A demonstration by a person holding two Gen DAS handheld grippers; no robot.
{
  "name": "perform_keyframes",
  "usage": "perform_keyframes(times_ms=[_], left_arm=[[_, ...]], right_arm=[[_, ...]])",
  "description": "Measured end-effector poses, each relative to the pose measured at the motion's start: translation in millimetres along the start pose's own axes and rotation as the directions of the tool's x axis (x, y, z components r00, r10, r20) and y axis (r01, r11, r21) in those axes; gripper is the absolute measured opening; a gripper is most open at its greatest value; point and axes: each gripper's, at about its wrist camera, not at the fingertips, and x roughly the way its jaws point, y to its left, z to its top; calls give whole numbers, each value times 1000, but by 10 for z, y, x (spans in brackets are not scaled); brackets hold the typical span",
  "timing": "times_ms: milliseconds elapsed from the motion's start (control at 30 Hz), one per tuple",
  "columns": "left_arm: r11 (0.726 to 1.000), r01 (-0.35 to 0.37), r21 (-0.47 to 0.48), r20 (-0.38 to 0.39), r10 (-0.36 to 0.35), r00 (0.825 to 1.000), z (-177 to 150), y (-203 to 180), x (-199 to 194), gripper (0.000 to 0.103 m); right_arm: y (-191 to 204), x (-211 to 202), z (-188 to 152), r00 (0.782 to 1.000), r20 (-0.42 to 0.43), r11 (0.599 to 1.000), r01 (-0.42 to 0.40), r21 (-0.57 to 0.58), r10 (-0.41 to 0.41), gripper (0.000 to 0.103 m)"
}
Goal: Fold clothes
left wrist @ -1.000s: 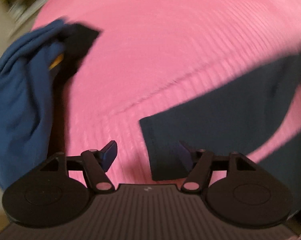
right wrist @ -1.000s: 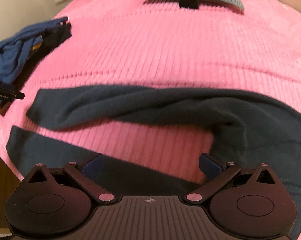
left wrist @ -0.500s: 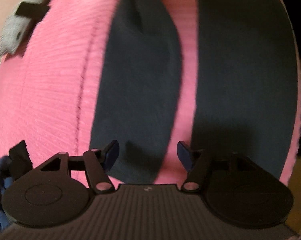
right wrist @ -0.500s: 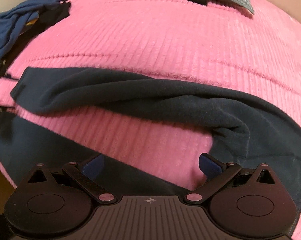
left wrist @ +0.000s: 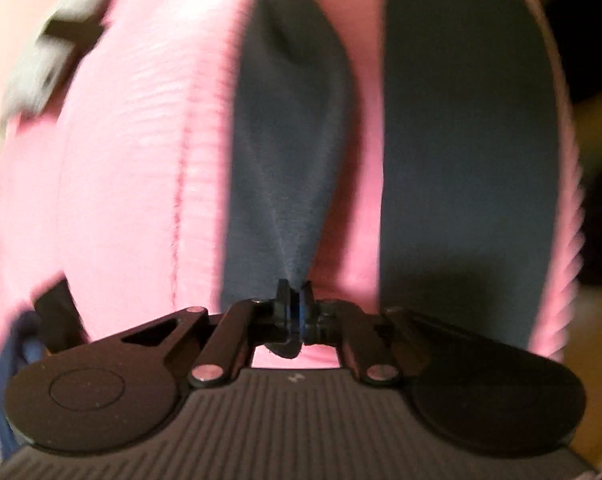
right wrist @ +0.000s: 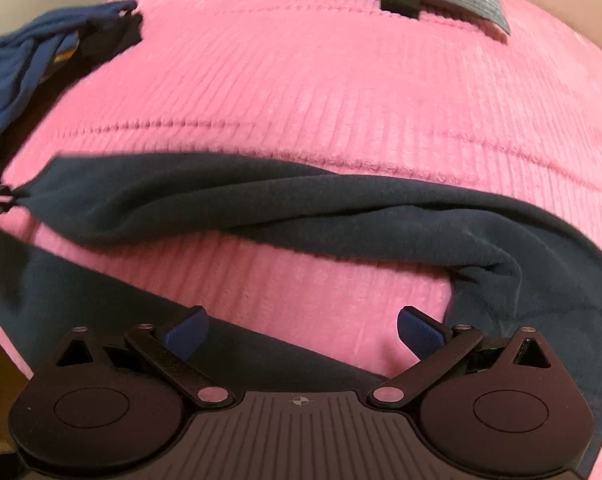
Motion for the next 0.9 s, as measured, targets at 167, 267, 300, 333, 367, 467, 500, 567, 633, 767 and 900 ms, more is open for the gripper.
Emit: perform_keyframes(times_ms=[167, 267, 300, 333, 367, 467, 500, 567, 633, 767, 900], left_arm=[[785, 127, -606, 165, -31, 986, -17, 1113, -919, 2], [662, 25, -749, 92, 66, 994, -124, 1588, -953, 3], [634, -13, -773, 46, 77, 996, -152, 1687, -846, 4], [612, -54, -789, -4, 83, 997, -174, 1765, -726, 10], [605, -106, -789, -69, 85, 994, -197, 1799, -548, 14], [669, -224, -709, -218, 95, 971, -221, 1672, -78, 18], [707, -252, -661, -249, 110, 962, -225, 1571, 49, 19], [791, -277, -546, -276, 143, 950, -193, 1284, 257, 24], [861, -251, -443, -246, 152, 957, -159, 973, 375, 29], [970, -226, -85, -169, 209, 963, -52, 323, 703, 40], [938, -277, 207, -129, 307, 943, -60, -22, 1128, 39]], right_arm=[[15, -151, 138, 999, 40, 999, -1, 54, -1, 103], [16, -220, 204, 998, 64, 997, -2, 80, -3, 103], [17, -222, 207, 998, 67, 996, 0, 85, -6, 103], [17, -221, 205, 998, 69, 996, 2, 88, -8, 103], [18, -221, 204, 997, 72, 996, 4, 92, -11, 103], [-45, -184, 98, 998, 47, 993, 26, 111, -31, 103], [-68, -170, 60, 999, 38, 993, 34, 117, -38, 103], [-113, -143, -16, 998, 19, 990, 49, 130, -52, 103], [-159, -117, -92, 998, 0, 988, 65, 142, -66, 103], [-254, -68, -224, 995, -33, 981, 97, 169, -93, 103], [-377, -69, -274, 991, -43, 971, 130, 200, -124, 103]])
